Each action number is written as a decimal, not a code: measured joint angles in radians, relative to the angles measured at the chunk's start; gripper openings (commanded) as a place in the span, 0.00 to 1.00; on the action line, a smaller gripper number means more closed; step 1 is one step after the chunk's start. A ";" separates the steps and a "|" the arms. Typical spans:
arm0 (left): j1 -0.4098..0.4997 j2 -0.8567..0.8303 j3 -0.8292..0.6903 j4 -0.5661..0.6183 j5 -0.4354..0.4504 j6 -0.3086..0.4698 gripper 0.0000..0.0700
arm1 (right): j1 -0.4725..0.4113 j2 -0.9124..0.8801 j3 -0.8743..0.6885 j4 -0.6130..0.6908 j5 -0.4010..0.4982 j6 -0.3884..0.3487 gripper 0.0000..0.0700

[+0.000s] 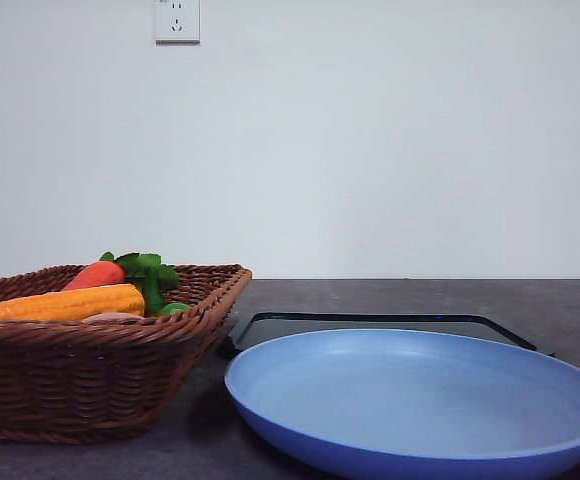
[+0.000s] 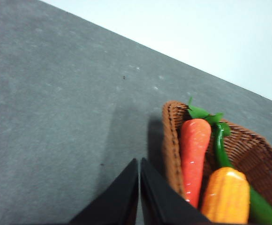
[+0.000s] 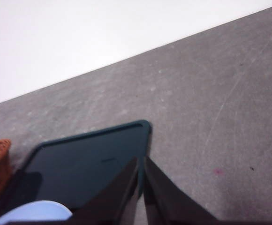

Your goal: Transfer egg from basket to plate and serve

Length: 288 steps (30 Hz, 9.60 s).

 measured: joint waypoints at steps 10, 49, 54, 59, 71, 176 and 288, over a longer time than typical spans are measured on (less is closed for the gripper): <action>0.000 0.251 0.240 -0.036 0.097 0.000 0.00 | 0.000 0.188 0.250 -0.103 0.000 0.006 0.00; -0.124 0.888 0.621 -0.271 0.581 0.245 0.42 | 0.042 0.811 0.432 -0.477 -0.358 -0.129 0.32; -0.142 0.888 0.621 -0.271 0.581 0.236 0.42 | 0.088 0.830 0.368 -0.385 -0.354 -0.072 0.32; -0.163 0.888 0.621 -0.271 0.581 0.233 0.42 | 0.142 0.885 0.336 -0.305 -0.310 -0.031 0.32; -0.195 0.888 0.621 -0.271 0.581 0.233 0.42 | 0.234 1.146 0.328 -0.077 -0.310 0.003 0.32; -0.555 1.596 0.952 -0.546 0.193 0.768 0.31 | 0.108 0.650 0.328 -0.274 -0.310 0.054 0.00; -0.652 1.254 1.380 -0.693 0.240 0.539 0.51 | 0.064 1.609 0.928 -0.306 -0.354 -0.142 0.00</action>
